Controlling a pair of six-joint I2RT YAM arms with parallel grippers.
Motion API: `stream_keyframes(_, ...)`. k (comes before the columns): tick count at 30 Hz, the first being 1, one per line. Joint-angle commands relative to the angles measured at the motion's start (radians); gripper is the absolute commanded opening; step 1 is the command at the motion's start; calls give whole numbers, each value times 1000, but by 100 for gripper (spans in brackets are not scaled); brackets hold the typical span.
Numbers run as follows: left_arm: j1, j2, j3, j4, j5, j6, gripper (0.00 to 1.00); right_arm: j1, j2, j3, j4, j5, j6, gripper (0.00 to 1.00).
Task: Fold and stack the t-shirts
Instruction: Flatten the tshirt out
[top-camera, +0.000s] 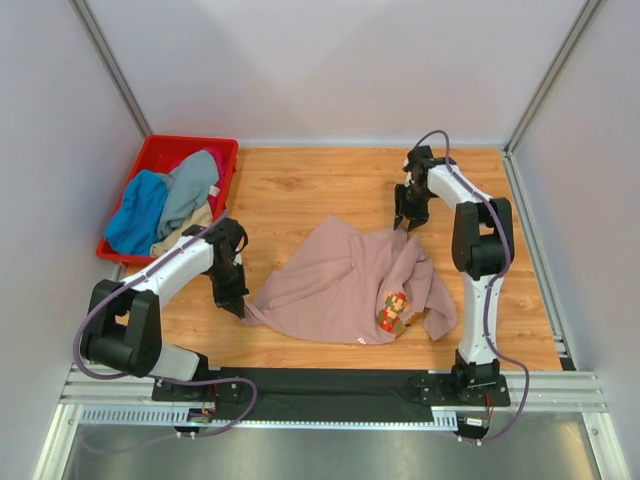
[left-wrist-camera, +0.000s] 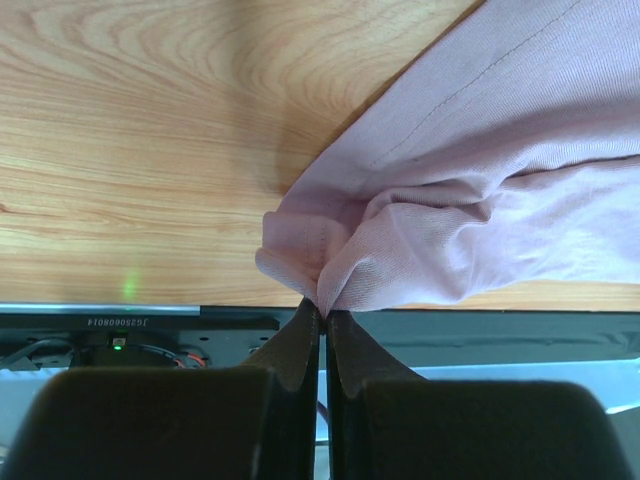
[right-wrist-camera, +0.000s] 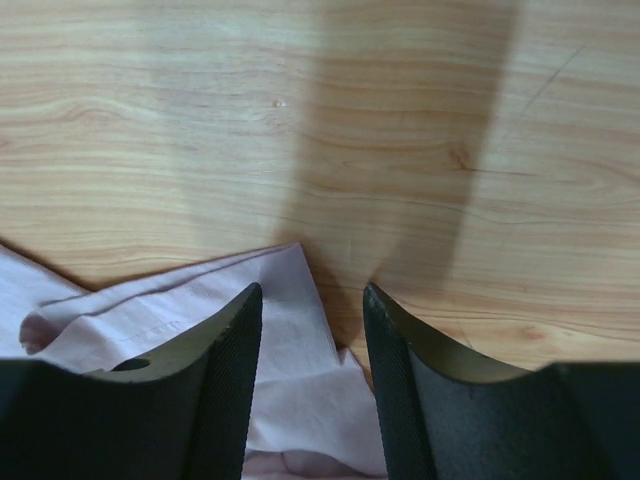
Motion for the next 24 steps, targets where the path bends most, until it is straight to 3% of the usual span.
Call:
stream_keyframes(1,-2,-24,12,2,2,7,0,3,20,-4,35,-26,-50,45)
stream_keyframes(10,-2,-33,27,-18,-18,10,0,1,55,50,101,-57,-50,34)
stream_keyframes(19,-2,-44,36,-19,-19,2,0,3,67,56,78,-65,-28,31)
stream_keyframes(24,-4,-45,47,-22,-18,13,0,-1,37,23,61,-28,-62,35)
